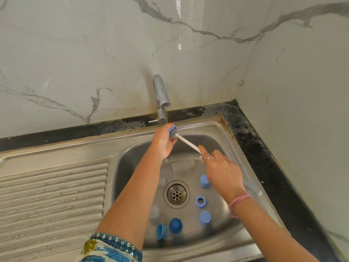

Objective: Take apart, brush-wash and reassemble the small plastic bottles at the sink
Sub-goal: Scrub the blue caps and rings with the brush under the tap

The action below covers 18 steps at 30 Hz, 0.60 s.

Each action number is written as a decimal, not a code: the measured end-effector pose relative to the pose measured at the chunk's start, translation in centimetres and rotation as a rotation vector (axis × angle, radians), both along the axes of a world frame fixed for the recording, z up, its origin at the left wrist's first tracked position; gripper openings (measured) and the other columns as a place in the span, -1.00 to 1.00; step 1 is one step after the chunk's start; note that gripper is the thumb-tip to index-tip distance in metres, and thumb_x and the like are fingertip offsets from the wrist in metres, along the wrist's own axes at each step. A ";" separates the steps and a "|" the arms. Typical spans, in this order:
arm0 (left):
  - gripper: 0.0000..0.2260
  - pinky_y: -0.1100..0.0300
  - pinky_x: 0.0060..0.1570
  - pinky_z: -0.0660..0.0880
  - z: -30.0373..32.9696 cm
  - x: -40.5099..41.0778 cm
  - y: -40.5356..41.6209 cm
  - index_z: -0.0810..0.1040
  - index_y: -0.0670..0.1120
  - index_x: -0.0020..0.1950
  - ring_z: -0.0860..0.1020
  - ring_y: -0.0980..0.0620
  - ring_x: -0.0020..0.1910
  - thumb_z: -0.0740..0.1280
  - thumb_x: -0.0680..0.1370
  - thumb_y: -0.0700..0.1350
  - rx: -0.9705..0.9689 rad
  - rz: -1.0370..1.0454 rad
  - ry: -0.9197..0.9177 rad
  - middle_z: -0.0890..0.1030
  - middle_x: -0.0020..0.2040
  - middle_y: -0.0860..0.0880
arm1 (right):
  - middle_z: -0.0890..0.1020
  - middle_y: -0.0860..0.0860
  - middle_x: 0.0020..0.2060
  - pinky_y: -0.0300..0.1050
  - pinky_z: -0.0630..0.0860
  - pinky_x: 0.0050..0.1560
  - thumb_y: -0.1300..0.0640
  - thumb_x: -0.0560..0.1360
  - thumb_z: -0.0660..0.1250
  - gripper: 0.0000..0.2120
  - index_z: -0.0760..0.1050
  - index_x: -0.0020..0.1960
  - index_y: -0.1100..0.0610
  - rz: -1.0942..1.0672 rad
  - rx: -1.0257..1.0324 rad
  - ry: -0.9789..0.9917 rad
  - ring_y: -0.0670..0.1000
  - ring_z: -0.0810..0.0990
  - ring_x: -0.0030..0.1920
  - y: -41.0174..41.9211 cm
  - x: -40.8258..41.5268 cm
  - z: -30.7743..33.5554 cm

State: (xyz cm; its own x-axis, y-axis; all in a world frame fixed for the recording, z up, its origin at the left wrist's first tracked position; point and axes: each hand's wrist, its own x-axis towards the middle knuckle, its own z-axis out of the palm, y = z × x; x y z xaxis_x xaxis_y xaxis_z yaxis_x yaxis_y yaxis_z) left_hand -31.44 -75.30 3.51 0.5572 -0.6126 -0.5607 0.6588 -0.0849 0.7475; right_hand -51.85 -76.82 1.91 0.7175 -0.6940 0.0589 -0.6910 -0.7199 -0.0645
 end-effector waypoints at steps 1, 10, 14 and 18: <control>-0.92 0.13 0.05 0.49 0.1 -0.2 0.0 0.51 -0.14 -0.08 0.49 0.03 -0.17 0.30 0.60 -0.16 -0.016 0.009 0.006 0.51 -0.16 -0.10 | 0.43 0.05 -0.13 -0.11 0.44 -0.34 0.25 0.55 0.24 -0.39 0.18 0.54 -0.04 -0.013 -0.053 -0.032 -0.01 0.34 -0.31 -0.2 -0.1 -0.2; -0.91 -0.11 0.14 0.44 0.4 0.8 0.6 0.43 -0.13 -0.11 0.57 -0.03 -0.17 0.19 0.56 -0.17 -0.094 0.119 0.170 0.51 -0.18 -0.10 | 0.52 0.03 0.01 -0.10 0.62 -0.11 0.14 0.55 0.34 -0.86 0.53 0.10 0.11 -0.092 0.397 -0.439 0.02 0.60 -0.20 -0.3 -1.2 -1.1; -0.88 0.03 0.01 0.60 0.4 0.4 0.6 0.53 -0.13 -0.15 0.55 0.08 -0.34 0.38 0.54 -0.12 -0.166 0.148 0.250 0.55 -0.30 -0.03 | 0.67 0.12 -0.13 -0.20 0.51 -0.42 0.18 0.57 0.30 -0.82 0.58 0.10 0.24 -0.349 1.572 -0.755 0.00 0.62 -0.30 0.5 -1.0 1.2; -0.88 0.34 -0.48 0.51 0.4 0.7 0.1 0.52 -0.17 -0.12 0.51 0.10 -0.41 0.37 0.56 -0.14 -0.174 0.245 0.269 0.53 -0.31 -0.06 | 0.66 0.08 0.02 -0.15 0.57 -0.23 0.04 0.55 0.32 -0.68 0.50 0.25 0.15 -0.299 1.560 -0.619 0.02 0.67 -0.14 0.5 -1.7 2.0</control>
